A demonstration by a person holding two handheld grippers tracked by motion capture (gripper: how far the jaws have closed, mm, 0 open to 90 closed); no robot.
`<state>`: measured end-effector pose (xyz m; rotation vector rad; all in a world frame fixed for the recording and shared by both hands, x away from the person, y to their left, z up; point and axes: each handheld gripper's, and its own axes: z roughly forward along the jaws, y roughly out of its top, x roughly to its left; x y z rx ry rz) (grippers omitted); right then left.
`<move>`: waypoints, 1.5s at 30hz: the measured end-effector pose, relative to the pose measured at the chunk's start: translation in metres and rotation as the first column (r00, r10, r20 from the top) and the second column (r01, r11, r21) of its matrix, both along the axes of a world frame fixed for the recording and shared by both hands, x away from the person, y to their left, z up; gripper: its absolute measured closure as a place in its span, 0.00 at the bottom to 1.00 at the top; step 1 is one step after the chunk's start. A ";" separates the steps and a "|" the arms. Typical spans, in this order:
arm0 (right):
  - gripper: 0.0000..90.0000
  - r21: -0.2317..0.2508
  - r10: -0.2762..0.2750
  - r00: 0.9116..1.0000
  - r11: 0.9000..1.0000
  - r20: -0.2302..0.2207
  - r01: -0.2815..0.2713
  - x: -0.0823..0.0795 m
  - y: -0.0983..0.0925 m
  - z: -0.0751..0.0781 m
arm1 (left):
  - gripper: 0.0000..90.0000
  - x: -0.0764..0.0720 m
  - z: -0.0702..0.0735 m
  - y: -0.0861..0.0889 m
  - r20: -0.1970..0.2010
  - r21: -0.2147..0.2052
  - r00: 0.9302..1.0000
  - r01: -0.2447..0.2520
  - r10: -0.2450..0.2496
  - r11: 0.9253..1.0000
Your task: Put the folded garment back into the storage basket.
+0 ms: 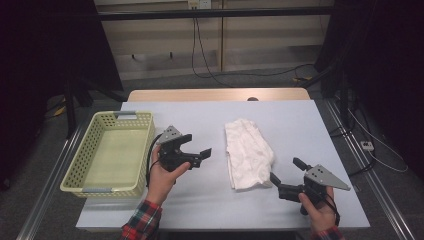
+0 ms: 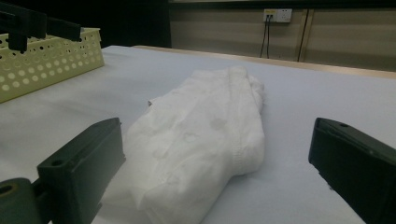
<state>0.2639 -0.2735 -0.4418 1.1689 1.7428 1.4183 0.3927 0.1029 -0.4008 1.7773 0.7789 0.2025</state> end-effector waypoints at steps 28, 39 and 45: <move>0.04 -0.003 -0.010 1.000 1.000 0.008 0.010 -0.004 -0.004 0.001 | 0.04 0.033 -0.022 -0.040 -0.057 0.074 0.998 0.007 -0.002 0.997; 0.04 -0.002 -0.008 1.000 1.000 0.008 0.008 -0.004 -0.004 0.001 | 0.10 0.057 -0.033 -0.056 -0.100 0.120 0.995 -0.005 0.017 0.993; 0.04 0.003 -0.007 1.000 1.000 0.000 0.007 -0.003 -0.005 0.001 | 0.10 0.067 -0.041 -0.065 -0.130 0.137 0.991 -0.010 0.028 0.991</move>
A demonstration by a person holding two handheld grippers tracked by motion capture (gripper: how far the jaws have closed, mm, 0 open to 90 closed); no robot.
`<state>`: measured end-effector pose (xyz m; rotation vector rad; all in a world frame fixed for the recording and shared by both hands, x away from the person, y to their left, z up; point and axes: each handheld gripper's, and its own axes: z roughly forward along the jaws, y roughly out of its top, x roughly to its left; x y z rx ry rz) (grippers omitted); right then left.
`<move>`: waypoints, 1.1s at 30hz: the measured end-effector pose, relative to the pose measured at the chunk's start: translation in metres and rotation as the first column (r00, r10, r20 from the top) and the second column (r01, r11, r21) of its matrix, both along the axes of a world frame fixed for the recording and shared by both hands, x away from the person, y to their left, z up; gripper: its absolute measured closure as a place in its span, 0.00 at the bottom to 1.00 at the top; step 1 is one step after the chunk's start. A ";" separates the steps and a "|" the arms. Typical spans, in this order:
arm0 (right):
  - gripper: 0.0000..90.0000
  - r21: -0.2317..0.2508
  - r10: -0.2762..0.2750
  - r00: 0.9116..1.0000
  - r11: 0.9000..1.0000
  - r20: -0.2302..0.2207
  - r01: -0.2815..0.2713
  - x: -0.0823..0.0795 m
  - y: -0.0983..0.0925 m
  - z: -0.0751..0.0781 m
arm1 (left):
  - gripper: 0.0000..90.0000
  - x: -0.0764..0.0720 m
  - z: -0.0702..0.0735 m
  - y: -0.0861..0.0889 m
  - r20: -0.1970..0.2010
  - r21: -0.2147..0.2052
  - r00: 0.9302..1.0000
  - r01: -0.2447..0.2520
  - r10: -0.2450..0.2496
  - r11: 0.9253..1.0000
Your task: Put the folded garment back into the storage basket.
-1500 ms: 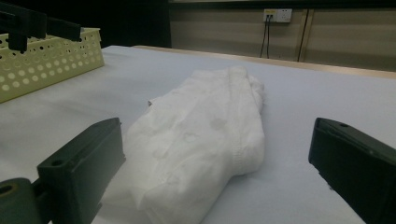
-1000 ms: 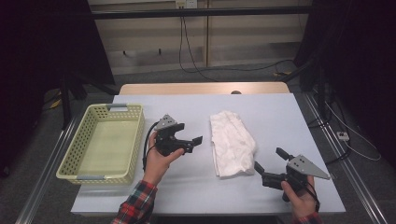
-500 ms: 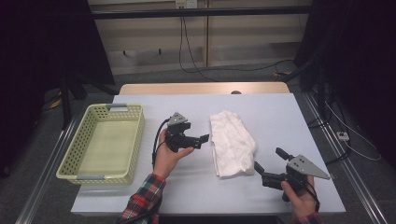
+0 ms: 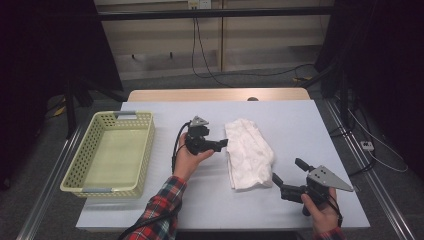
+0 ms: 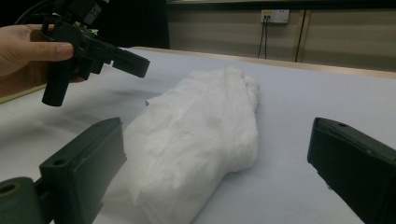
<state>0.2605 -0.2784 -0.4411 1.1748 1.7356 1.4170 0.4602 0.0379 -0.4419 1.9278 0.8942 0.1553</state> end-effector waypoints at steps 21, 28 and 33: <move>0.05 0.016 -0.014 1.000 1.000 0.005 0.014 0.000 -0.003 0.001 | 0.20 0.027 -0.016 -0.044 -0.022 0.106 1.000 0.000 0.003 0.994; 0.05 0.015 -0.009 1.000 1.000 0.000 0.009 0.001 -0.003 0.001 | 0.22 0.035 -0.016 -0.056 -0.024 0.131 1.000 -0.010 0.013 0.991; 0.05 0.015 -0.011 1.000 1.000 0.001 0.011 0.001 -0.001 0.001 | 0.25 0.039 -0.018 -0.063 -0.011 0.174 1.000 -0.006 0.008 0.985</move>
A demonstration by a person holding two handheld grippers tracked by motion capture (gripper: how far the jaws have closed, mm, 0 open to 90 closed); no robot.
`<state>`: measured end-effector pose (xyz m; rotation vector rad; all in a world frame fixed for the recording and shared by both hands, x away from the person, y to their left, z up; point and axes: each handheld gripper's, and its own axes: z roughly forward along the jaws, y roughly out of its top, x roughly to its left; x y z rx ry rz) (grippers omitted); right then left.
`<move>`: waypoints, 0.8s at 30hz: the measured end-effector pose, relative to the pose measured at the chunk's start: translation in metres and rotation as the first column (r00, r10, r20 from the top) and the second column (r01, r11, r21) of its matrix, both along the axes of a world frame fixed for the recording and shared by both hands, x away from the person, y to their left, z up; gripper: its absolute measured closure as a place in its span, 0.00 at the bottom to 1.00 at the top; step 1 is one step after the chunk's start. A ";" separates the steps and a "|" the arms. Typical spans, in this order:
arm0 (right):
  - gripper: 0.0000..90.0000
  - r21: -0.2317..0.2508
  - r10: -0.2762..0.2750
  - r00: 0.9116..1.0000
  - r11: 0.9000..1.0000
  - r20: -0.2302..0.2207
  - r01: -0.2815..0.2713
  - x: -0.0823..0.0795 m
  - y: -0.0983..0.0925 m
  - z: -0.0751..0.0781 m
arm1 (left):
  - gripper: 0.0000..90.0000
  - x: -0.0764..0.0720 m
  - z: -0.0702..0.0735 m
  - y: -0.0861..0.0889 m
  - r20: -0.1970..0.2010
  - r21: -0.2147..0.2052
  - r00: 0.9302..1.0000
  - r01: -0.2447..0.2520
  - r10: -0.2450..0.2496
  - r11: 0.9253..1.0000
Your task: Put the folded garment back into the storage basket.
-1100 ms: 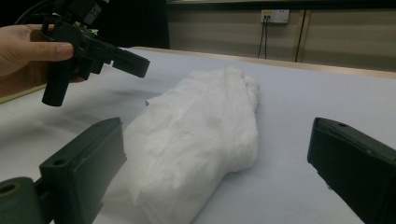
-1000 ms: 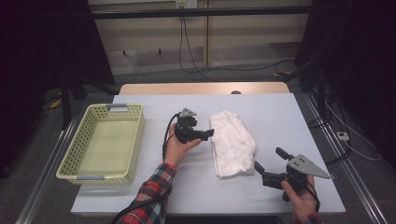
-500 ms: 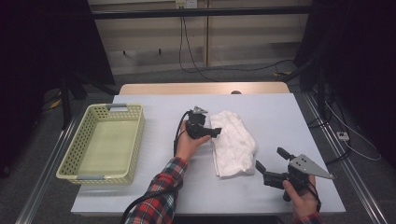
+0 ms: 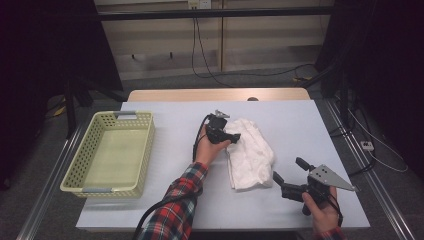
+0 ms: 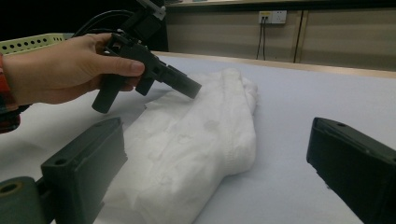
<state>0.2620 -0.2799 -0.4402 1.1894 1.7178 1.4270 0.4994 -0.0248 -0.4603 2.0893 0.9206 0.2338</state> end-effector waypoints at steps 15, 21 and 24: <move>0.05 0.001 0.003 1.000 1.000 -0.007 -0.003 0.000 0.000 -0.001 | 0.36 -0.004 -0.002 -0.013 0.003 0.049 0.999 -0.033 0.033 0.998; 0.05 -0.001 0.000 1.000 1.000 -0.003 0.000 0.000 0.000 0.000 | 0.54 -0.006 0.002 -0.020 -0.038 0.049 0.999 -0.031 0.032 0.998; 0.06 0.001 -0.001 1.000 1.000 -0.007 0.001 0.000 0.000 0.000 | 0.63 -0.007 0.002 -0.024 -0.050 0.031 0.998 -0.047 0.048 0.998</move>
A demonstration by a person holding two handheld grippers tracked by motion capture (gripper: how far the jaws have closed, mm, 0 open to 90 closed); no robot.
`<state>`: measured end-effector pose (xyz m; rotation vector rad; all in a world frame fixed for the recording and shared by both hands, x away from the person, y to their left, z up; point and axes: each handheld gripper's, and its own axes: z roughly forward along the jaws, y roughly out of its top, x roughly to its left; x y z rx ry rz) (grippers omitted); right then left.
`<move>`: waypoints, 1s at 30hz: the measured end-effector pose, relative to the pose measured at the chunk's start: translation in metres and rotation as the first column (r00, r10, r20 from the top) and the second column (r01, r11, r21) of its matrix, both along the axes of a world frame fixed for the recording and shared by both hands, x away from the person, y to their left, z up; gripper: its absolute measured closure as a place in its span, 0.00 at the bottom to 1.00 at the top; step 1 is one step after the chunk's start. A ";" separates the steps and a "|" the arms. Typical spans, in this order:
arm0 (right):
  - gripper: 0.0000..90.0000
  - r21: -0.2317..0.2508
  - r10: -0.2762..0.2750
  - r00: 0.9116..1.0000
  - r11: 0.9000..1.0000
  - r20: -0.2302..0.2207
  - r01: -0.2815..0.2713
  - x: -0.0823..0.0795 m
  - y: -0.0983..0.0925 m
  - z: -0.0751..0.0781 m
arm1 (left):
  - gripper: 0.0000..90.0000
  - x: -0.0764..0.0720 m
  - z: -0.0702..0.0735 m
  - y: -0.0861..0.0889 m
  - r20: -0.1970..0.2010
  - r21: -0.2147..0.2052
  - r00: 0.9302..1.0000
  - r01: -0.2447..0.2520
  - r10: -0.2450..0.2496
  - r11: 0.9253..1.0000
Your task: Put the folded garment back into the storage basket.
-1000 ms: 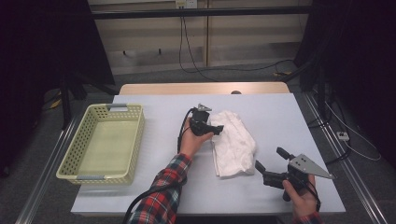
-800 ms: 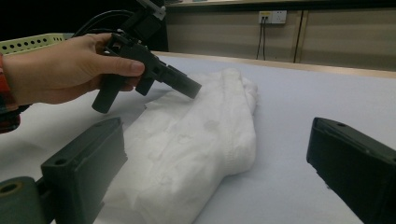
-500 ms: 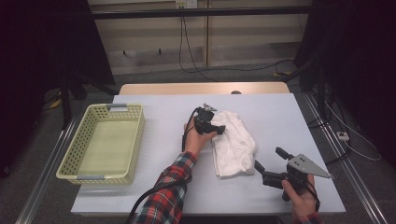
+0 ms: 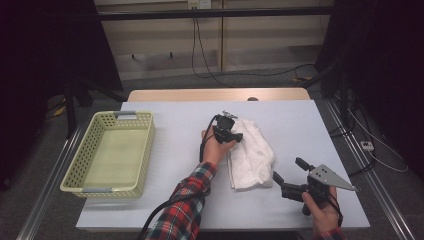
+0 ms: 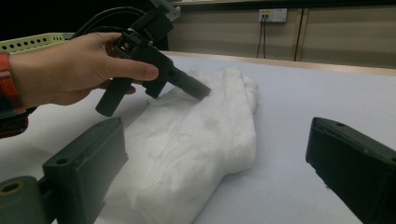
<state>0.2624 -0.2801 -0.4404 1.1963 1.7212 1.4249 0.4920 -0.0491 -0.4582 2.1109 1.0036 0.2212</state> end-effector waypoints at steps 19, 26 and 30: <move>0.06 0.011 -0.010 1.000 1.000 0.005 0.010 -0.001 -0.005 0.001 | 0.90 0.004 0.027 0.004 -0.128 -0.113 0.992 -0.031 0.016 0.993; 0.06 0.009 -0.004 1.000 1.000 0.005 0.004 -0.001 -0.004 0.002 | 0.90 0.003 0.047 0.005 -0.141 -0.139 0.990 -0.007 -0.012 0.990; 0.06 0.009 -0.006 1.000 1.000 0.008 0.006 -0.001 -0.005 0.002 | 0.91 0.002 0.057 0.008 -0.138 -0.141 0.990 -0.016 -0.003 0.990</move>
